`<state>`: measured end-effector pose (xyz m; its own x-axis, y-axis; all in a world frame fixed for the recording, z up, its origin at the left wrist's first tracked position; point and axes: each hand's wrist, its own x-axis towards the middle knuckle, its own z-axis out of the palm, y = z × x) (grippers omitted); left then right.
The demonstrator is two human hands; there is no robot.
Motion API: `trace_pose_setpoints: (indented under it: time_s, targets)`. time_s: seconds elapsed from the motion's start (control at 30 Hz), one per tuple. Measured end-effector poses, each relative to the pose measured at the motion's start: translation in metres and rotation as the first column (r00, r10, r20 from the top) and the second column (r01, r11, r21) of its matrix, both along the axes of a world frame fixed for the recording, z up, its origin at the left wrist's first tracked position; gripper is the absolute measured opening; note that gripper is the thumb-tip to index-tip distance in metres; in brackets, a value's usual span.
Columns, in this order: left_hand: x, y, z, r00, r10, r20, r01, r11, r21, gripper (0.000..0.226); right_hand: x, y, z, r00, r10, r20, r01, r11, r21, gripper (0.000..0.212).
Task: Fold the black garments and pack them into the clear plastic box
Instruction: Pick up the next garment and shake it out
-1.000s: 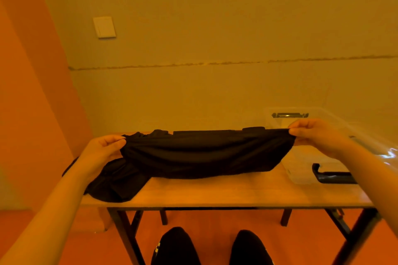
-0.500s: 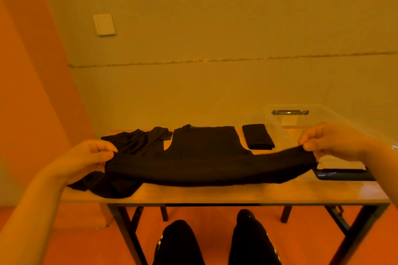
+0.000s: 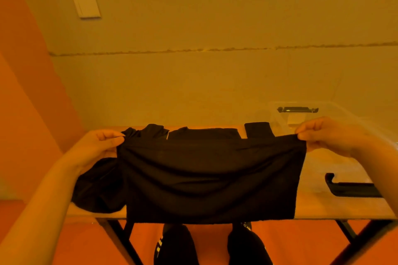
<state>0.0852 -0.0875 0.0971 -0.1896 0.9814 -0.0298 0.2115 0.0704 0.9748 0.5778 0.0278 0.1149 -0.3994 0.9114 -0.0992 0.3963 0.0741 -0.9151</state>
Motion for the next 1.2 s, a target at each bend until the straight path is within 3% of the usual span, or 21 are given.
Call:
trace_pose_setpoints:
  time_s: [0.03, 0.13, 0.23, 0.43, 0.5, 0.57, 0.63, 0.73, 0.83, 0.97, 1.2]
  targets:
    - [0.002, 0.009, 0.0, 0.999, 0.044, -0.018, -0.044, 0.999, -0.003, 0.039, -0.003, 0.01, -0.001, 0.999, -0.035, -0.01, 0.036, 0.999, 0.023, 0.068]
    - [-0.001, 0.044, 0.0, 0.994, 0.103, -0.03, -0.103, 0.995, 0.007, 0.02, -0.019, 0.039, -0.002, 0.988, -0.145, -0.047, 0.148, 0.987, 0.063, 0.005]
    - [-0.009, 0.092, -0.004, 0.99, 0.135, -0.041, -0.136, 0.991, -0.014, 0.017, -0.034, 0.086, -0.011, 0.971, -0.24, 0.001, 0.239, 0.966, 0.098, 0.015]
    - [-0.02, 0.208, -0.039, 0.971, 0.22, -0.091, -0.229, 0.967, -0.111, 0.011, -0.082, 0.193, -0.041, 0.927, -0.345, 0.144, 0.336, 0.938, 0.085, 0.013]
    - [-0.02, 0.237, -0.06, 0.91, 0.302, -0.283, -0.343, 0.933, -0.106, 0.02, -0.1, 0.221, -0.058, 0.864, -0.421, 0.274, 0.383, 0.905, 0.185, 0.014]
    - [-0.007, 0.247, -0.083, 0.747, 0.309, -0.589, -0.39, 0.921, -0.011, 0.038, -0.123, 0.228, -0.074, 0.787, -0.443, 0.43, 0.333, 0.891, 0.309, 0.036]
    - [0.022, 0.24, -0.109, 0.629, 0.224, -0.745, -0.232, 0.968, 0.095, 0.039, -0.151, 0.208, -0.093, 0.811, -0.4, 0.426, 0.232, 0.889, 0.394, 0.044]
    - [0.076, 0.21, -0.14, 0.481, -0.017, -0.877, 0.156, 0.986, 0.066, 0.05, -0.184, 0.158, -0.125, 0.836, -0.187, 0.516, -0.059, 0.904, 0.423, 0.05]
    - [0.096, 0.188, -0.157, 0.355, -0.189, -0.916, 0.237, 0.966, -0.107, 0.079, -0.188, 0.124, -0.153, 0.712, -0.026, 0.702, -0.244, 0.928, 0.282, 0.06]
    - [0.083, 0.165, -0.175, 0.302, -0.25, -0.92, 0.144, 0.966, -0.216, 0.103, -0.163, 0.11, -0.174, 0.637, -0.024, 0.771, -0.218, 0.953, 0.209, 0.063]
    - [0.073, 0.12, -0.185, 0.335, -0.244, -0.91, 0.089, 0.97, -0.227, 0.098, -0.137, 0.091, -0.182, 0.618, -0.028, 0.786, -0.239, 0.945, 0.222, 0.061]
